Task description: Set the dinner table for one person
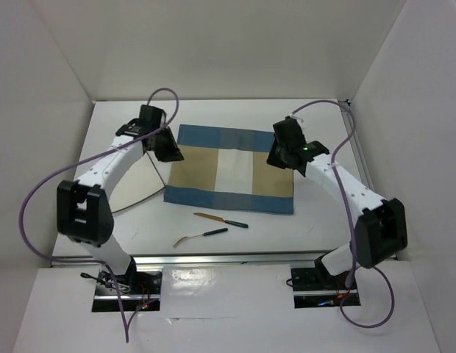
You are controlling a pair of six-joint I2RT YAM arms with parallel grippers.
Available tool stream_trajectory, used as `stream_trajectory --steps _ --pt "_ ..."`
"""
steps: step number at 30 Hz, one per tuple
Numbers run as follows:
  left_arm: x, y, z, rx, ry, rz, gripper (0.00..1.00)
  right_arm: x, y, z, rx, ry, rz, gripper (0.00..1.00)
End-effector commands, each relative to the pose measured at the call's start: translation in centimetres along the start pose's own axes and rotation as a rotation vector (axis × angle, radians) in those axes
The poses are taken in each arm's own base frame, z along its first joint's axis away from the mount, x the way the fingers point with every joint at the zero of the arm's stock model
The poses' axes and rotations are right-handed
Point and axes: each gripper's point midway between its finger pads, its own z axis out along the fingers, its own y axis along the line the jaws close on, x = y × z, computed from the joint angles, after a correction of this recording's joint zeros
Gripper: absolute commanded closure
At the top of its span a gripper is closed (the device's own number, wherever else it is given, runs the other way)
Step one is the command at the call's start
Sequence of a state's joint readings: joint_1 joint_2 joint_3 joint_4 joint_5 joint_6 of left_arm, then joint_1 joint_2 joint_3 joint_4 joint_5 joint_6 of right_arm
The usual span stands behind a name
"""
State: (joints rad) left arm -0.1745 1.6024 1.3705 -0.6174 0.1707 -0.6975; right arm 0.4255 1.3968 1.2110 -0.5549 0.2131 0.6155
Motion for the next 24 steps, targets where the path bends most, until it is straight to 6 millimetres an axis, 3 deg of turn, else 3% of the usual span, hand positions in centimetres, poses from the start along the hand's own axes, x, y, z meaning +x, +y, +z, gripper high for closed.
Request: stream_trajectory --steps 1,3,8,16,24 --pt "3.8 1.7 3.8 -0.108 0.171 0.064 0.79 6.5 -2.6 1.7 0.066 0.242 -0.039 0.87" --pt "5.2 1.8 5.3 -0.142 0.207 0.089 0.84 8.1 -3.7 2.8 0.067 0.277 -0.025 0.85" --pt "7.0 3.1 8.4 -0.183 0.256 0.091 0.84 11.1 -4.9 5.3 0.076 0.357 0.003 0.84" --pt "9.2 5.0 10.5 -0.234 0.337 0.067 0.84 14.5 -7.5 9.1 0.138 0.446 0.014 0.84" --pt "9.7 6.6 11.1 -0.3 0.346 0.061 0.84 13.6 -7.9 13.2 0.168 0.434 -0.016 0.84"
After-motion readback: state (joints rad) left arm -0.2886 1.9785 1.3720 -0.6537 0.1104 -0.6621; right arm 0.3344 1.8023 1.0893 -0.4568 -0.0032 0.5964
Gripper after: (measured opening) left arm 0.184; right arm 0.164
